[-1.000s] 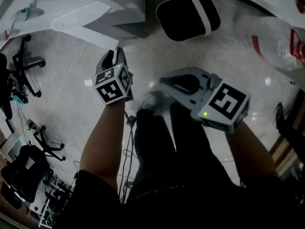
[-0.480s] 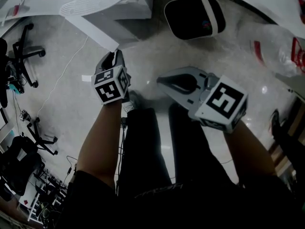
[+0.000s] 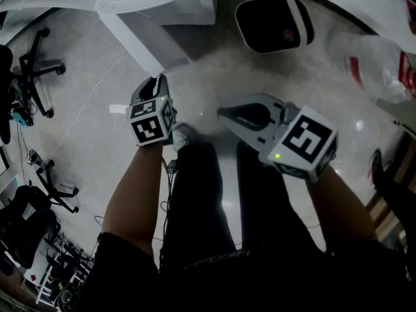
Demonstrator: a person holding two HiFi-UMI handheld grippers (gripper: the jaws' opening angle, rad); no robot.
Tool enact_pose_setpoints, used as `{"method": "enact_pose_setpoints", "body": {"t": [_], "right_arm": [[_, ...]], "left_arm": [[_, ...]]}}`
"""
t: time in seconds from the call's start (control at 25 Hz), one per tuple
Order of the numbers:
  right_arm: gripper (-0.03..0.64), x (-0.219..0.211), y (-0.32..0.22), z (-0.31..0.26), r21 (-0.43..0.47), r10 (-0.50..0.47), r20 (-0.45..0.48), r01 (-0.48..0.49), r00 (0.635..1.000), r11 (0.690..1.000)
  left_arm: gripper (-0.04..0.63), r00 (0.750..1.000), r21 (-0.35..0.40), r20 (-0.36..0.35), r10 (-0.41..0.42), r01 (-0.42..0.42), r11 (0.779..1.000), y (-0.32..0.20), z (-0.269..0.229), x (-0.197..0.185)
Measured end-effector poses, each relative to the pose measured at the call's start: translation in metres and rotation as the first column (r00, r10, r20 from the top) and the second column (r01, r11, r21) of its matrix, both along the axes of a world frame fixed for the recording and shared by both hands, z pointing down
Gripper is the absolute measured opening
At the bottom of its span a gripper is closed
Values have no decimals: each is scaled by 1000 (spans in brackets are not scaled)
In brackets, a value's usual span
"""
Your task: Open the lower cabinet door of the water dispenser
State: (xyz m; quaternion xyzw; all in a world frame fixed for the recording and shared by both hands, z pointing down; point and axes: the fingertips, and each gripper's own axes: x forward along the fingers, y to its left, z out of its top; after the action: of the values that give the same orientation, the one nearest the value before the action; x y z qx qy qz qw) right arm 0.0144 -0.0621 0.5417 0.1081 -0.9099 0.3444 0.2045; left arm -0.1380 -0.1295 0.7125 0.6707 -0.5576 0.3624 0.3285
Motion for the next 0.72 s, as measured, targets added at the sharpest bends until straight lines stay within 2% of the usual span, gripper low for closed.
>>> {"method": "enact_pose_setpoints", "body": {"t": [0.28, 0.72], "right_arm": [[12, -26, 5, -5, 5, 18, -6, -18, 1000, 1000], [12, -72, 13, -7, -8, 39, -11, -39, 999, 999]], "left_arm": [[69, 997, -1, -1, 78, -78, 997, 9, 0, -21], [69, 989, -27, 6, 149, -149, 988, 22, 0, -57]]}}
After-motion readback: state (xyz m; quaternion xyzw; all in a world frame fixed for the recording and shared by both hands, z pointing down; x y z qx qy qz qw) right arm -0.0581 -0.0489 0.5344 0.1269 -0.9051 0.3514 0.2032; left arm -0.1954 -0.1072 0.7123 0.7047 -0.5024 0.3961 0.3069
